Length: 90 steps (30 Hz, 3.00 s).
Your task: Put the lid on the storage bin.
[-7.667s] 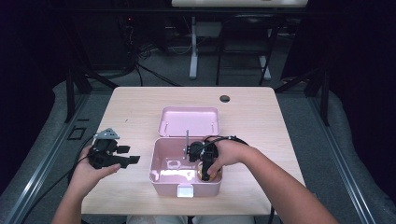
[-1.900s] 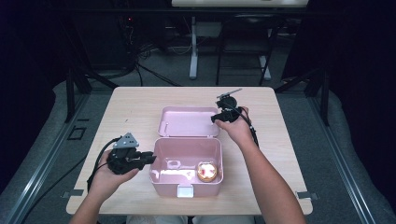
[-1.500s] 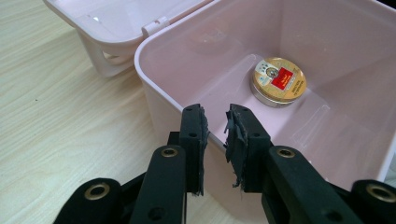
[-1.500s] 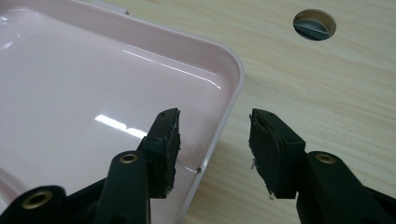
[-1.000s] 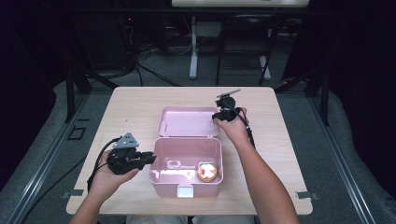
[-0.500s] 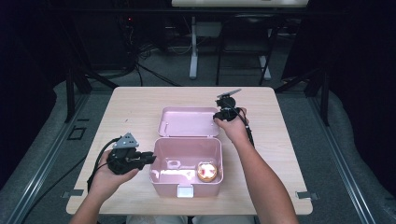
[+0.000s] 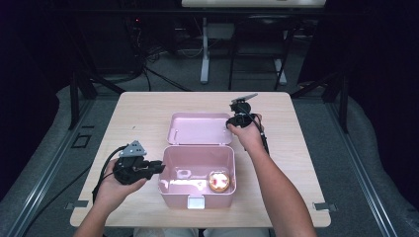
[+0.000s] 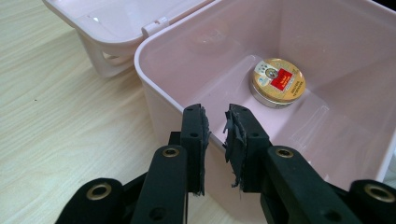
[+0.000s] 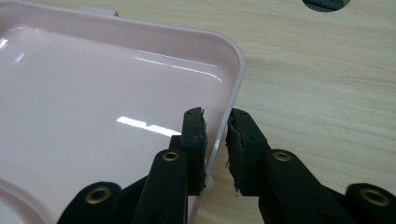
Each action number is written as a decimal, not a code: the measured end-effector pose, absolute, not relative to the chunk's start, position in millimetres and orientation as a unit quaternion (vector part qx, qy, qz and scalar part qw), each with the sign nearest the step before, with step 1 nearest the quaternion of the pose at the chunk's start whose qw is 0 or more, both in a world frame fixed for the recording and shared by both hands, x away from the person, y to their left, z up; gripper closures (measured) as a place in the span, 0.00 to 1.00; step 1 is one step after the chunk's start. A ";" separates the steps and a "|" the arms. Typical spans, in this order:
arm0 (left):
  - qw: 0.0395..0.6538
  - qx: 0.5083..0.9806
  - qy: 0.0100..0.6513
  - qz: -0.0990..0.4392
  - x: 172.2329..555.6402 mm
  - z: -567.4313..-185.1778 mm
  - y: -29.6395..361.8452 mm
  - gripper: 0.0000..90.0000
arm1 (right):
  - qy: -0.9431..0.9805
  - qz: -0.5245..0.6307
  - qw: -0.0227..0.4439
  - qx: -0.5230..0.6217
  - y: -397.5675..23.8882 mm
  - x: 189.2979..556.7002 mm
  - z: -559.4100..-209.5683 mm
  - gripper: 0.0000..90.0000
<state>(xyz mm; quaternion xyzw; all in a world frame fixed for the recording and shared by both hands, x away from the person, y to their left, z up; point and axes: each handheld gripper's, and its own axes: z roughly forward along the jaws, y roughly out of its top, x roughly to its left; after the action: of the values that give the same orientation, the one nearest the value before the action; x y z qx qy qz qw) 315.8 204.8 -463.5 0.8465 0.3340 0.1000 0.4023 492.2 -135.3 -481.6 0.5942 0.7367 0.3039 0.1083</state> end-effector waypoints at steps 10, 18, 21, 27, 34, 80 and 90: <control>0.403 0.846 0.335 0.101 315.4 -463.6 204.1 0.85 | 0.731 0.310 0.107 0.598 -135.9 491.0 -478.8 0.87; 0.403 0.846 0.335 0.100 315.6 -463.7 204.4 0.85 | 0.732 0.312 0.114 0.594 -135.8 489.8 -477.0 0.88; 0.403 0.846 0.335 0.100 315.6 -463.6 204.4 0.85 | 0.729 0.317 0.116 0.596 -134.7 489.2 -476.3 0.88; 0.403 0.846 0.335 0.100 315.6 -463.6 204.4 0.85 | 0.727 0.320 0.120 0.596 -135.6 487.7 -473.6 0.89; 0.402 0.846 0.334 0.101 315.7 -463.2 204.5 0.86 | 0.724 0.325 0.124 0.596 -135.6 485.0 -470.0 0.90; 0.402 0.846 0.335 0.102 315.7 -463.2 204.3 0.86 | 0.708 0.393 0.184 0.557 -140.8 454.4 -437.5 0.94; 0.405 0.843 0.340 0.099 316.2 -463.4 204.6 0.87 | 0.706 0.407 0.193 0.546 -142.7 445.5 -429.9 0.95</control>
<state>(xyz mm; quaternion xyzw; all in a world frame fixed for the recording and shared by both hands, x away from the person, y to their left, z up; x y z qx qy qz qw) 316.2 204.6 -463.4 0.8430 0.3403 0.0987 0.4047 445.5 -142.7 -429.9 0.5460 0.7062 0.4071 0.1934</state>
